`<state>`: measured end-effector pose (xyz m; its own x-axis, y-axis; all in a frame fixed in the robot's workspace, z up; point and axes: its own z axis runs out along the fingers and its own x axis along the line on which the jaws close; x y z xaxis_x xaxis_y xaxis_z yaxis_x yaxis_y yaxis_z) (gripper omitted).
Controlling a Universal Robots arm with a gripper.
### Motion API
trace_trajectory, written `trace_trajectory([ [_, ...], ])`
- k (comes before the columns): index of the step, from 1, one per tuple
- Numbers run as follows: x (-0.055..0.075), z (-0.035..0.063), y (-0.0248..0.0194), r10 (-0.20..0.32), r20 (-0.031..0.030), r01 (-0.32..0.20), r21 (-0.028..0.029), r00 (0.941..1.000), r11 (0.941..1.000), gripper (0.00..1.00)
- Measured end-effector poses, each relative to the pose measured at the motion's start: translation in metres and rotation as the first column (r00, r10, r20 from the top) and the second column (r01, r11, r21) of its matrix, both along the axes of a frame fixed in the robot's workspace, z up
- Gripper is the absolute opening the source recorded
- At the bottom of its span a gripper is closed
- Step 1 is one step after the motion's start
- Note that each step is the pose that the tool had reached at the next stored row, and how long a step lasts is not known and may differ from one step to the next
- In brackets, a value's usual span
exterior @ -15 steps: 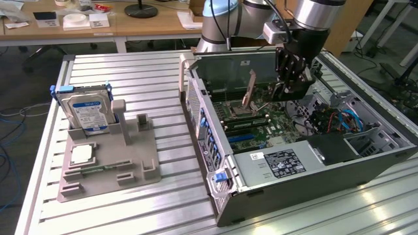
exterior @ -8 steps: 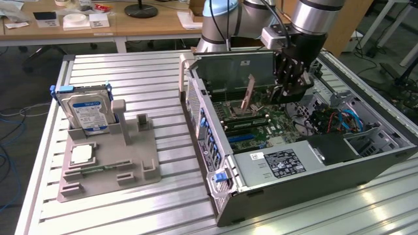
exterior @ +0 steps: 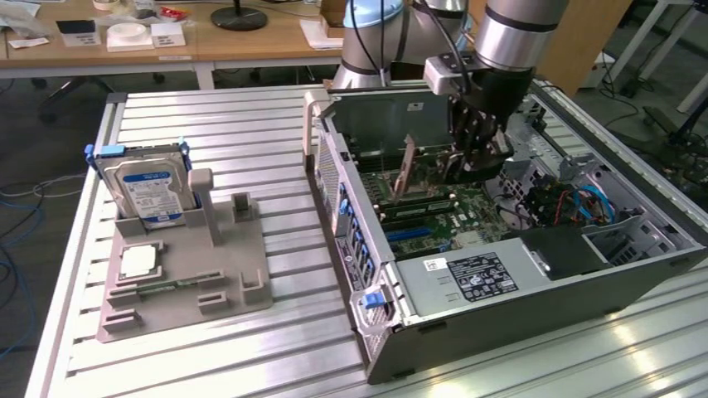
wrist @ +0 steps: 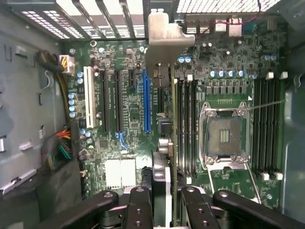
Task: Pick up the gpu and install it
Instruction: 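Insert the gpu into the slot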
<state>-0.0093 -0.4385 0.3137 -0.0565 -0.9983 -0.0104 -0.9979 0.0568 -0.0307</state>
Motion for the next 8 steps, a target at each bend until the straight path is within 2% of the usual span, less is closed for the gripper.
trace_trajectory([
  [3,-0.002,-0.0043,-0.0003,-0.021,0.0000,0.021,-0.0001,0.9998,0.9998,0.28],
  [8,-0.015,-0.0086,-0.0008,-0.021,0.0000,0.021,-0.0002,0.9998,0.9998,0.28],
])
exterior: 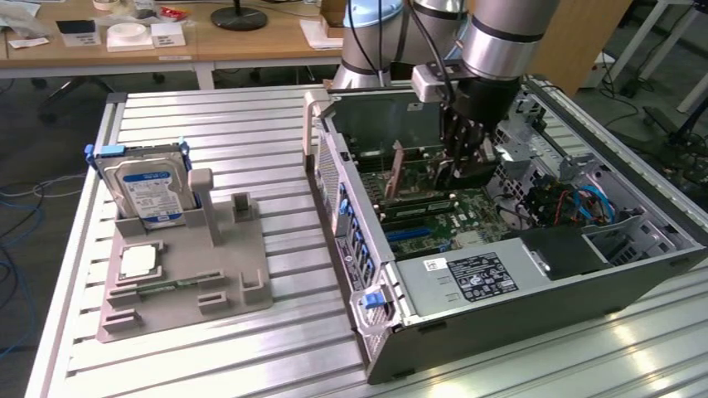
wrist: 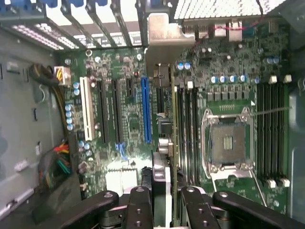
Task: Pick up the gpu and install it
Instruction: 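Insert the gpu into the slot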
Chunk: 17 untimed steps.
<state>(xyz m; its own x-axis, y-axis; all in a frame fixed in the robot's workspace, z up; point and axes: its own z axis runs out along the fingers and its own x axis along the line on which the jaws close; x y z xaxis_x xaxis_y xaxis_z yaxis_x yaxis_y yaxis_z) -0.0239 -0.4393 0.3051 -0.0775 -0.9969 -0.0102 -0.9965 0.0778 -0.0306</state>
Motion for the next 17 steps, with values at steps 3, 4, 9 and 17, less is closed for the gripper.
trace_trajectory([
  [3,0.000,-0.0004,-0.0002,0.000,0.0000,0.000,-0.0001,1.0000,1.0000,0.28],
  [4,0.000,-0.0004,-0.0002,0.000,0.0000,0.000,0.0000,1.0000,1.0000,0.28],
  [9,0.000,-0.0005,-0.0038,0.000,0.0000,0.000,0.0001,1.0000,1.0000,0.28],
  [17,-0.013,-0.0032,-0.0081,0.002,-0.0001,-0.002,-0.0002,1.0000,1.0000,0.28],
])
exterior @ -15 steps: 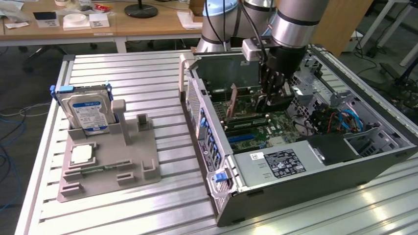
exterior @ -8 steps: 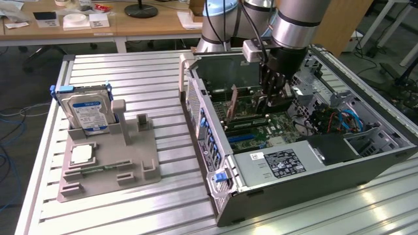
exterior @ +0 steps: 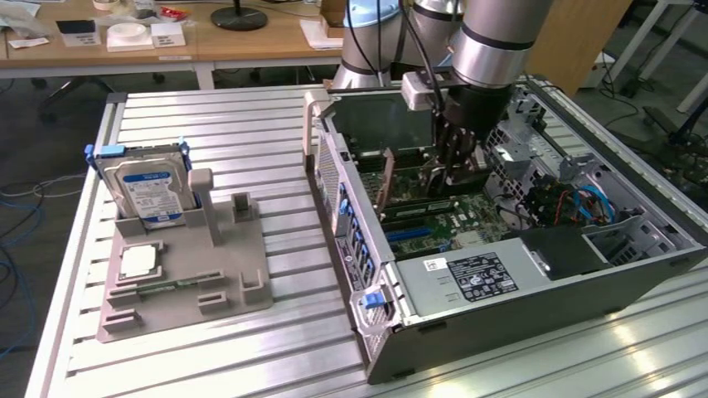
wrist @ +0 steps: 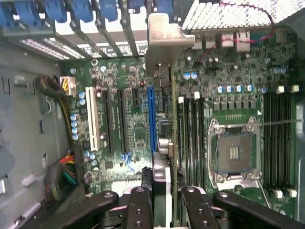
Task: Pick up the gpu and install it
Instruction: 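Insert the gpu into the slot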
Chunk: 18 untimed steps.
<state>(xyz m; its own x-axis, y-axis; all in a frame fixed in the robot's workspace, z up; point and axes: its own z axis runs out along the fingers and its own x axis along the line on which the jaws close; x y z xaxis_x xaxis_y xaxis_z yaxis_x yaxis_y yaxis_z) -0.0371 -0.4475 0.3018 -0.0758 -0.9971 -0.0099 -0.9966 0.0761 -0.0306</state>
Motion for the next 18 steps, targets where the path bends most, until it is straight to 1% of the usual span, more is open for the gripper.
trace_trajectory([
  [3,0.0000,-0.0013,-0.0064,0.003,0.0001,-0.003,0.0004,1.0000,1.0000,0.28],
  [5,0.0000,-0.0021,-0.0092,0.004,0.0001,-0.004,0.0003,1.0000,1.0000,0.28],
  [12,-0.0044,-0.0047,-0.0097,0.004,0.0000,-0.004,0.0004,1.0000,1.0000,0.28],
  [16,-0.0048,-0.0085,-0.0097,0.004,-0.0046,-0.004,0.0004,1.0000,1.0000,0.28],
  [18,-0.0062,-0.0097,-0.0097,0.004,-0.0054,-0.004,0.0004,1.0000,1.0000,0.28],
])
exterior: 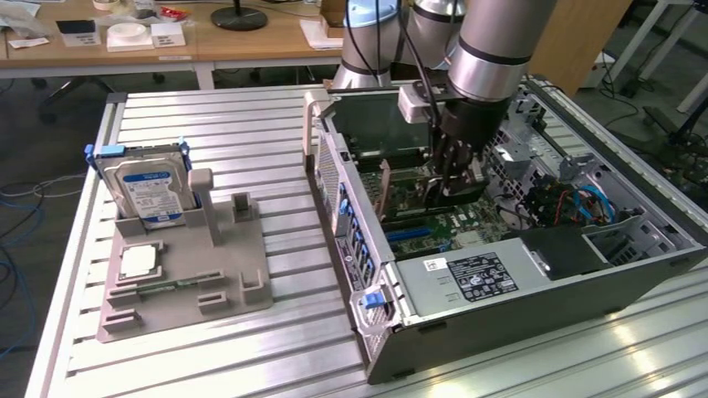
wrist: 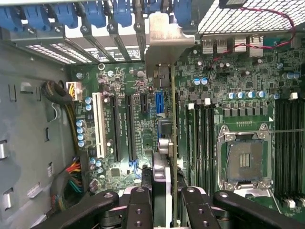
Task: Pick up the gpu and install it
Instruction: 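Insert the gpu into the slot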
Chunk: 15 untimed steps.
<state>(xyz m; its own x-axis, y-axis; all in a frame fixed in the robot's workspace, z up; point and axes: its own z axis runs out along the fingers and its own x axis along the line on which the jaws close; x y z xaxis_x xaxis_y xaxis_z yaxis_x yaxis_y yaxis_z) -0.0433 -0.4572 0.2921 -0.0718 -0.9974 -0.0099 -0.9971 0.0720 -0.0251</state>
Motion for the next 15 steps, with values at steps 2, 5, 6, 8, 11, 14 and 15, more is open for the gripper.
trace_trajectory([
  [2,-0.001,-0.0020,-0.0002,0.000,-0.0007,0.000,-0.0001,1.0000,1.0000,0.28],
  [5,-0.001,-0.0065,-0.0024,0.000,-0.0013,0.000,0.0001,1.0000,1.0000,0.28],
  [6,-0.001,-0.0083,-0.0026,0.000,-0.0013,0.000,0.0000,1.0000,1.0000,0.28],
  [8,-0.003,-0.0114,-0.0026,0.000,-0.0013,0.000,0.0001,1.0000,1.0000,0.28],
  [11,-0.008,-0.0144,-0.0026,0.001,-0.0013,-0.001,0.0000,1.0000,1.0000,0.28],
  [14,-0.009,-0.0189,-0.0033,0.001,-0.0014,-0.001,0.0000,1.0000,1.0000,0.28],
  [15,-0.009,-0.0209,-0.0035,0.001,-0.0015,-0.001,0.0000,1.0000,1.0000,0.28],
])
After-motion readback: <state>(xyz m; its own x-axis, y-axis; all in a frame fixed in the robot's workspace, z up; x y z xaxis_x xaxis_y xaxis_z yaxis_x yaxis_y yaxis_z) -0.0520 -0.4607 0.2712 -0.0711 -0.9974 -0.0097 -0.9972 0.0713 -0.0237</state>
